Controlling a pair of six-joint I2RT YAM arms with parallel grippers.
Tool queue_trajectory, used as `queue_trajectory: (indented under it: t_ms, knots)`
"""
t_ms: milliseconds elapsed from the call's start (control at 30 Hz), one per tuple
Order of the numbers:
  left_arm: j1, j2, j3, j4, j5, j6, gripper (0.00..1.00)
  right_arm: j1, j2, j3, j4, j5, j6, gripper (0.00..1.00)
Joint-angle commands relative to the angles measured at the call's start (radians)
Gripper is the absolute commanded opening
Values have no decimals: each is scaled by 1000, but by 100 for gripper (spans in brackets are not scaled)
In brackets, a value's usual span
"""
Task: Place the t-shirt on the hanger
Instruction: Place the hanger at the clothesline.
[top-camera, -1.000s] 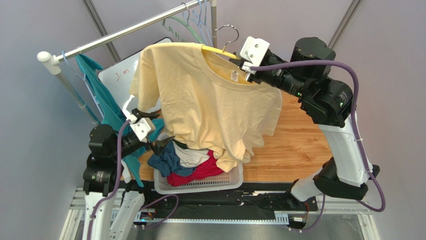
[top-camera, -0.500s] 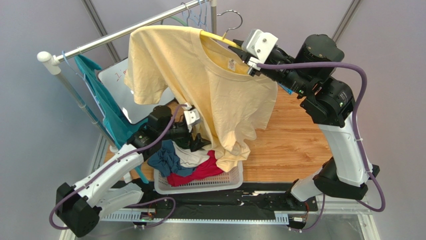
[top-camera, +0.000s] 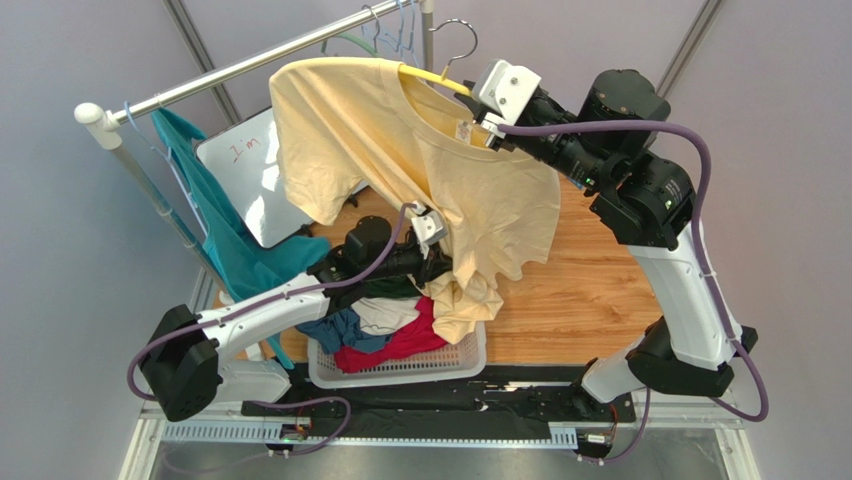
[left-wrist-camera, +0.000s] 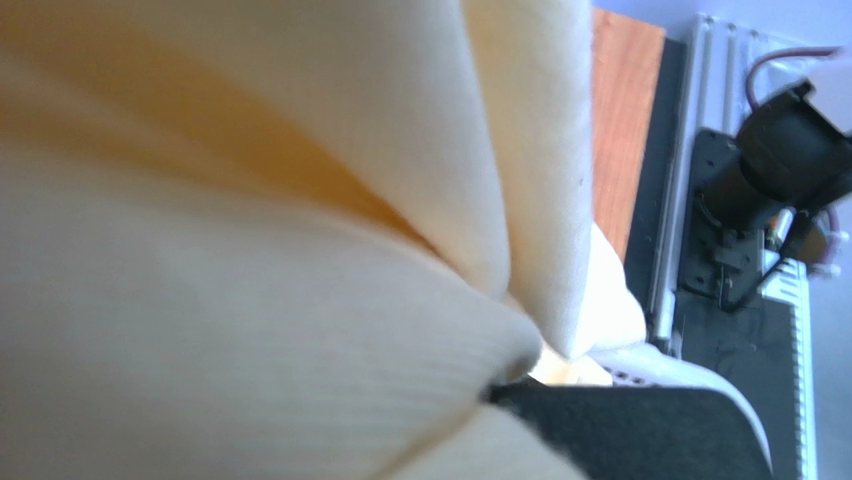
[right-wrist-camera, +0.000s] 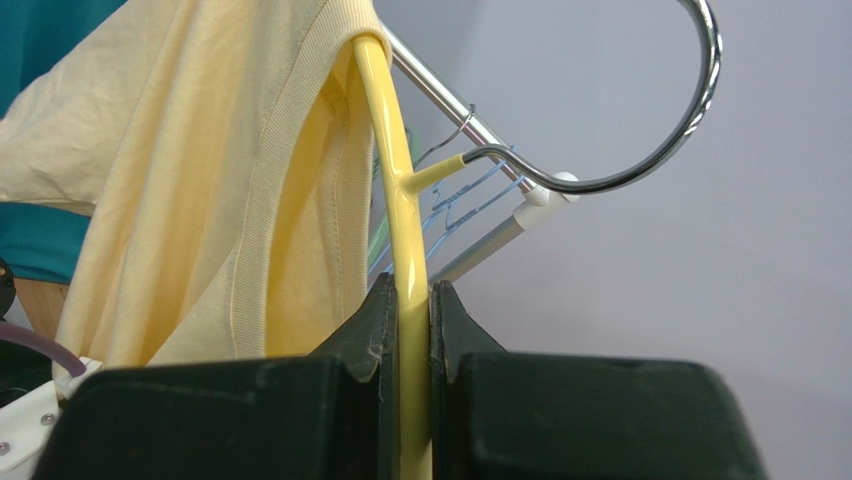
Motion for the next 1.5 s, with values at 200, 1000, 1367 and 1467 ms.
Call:
queue_trajectory:
  t_ms: [200,1000,1367,1467]
  knots:
    - [241,-146,157,-93,-191,37,0,-2,-40,-11,222,5,8,0]
    - [691,-324,93,-458,-27,69,48,41,242,-59,234,92,226,0]
    - [766,-647,70,-503,260,-147,68,89,380,90,282,198,262,0]
    - [739,-606,107,-411,262,-267,65,113,370,47,309,218,284,0]
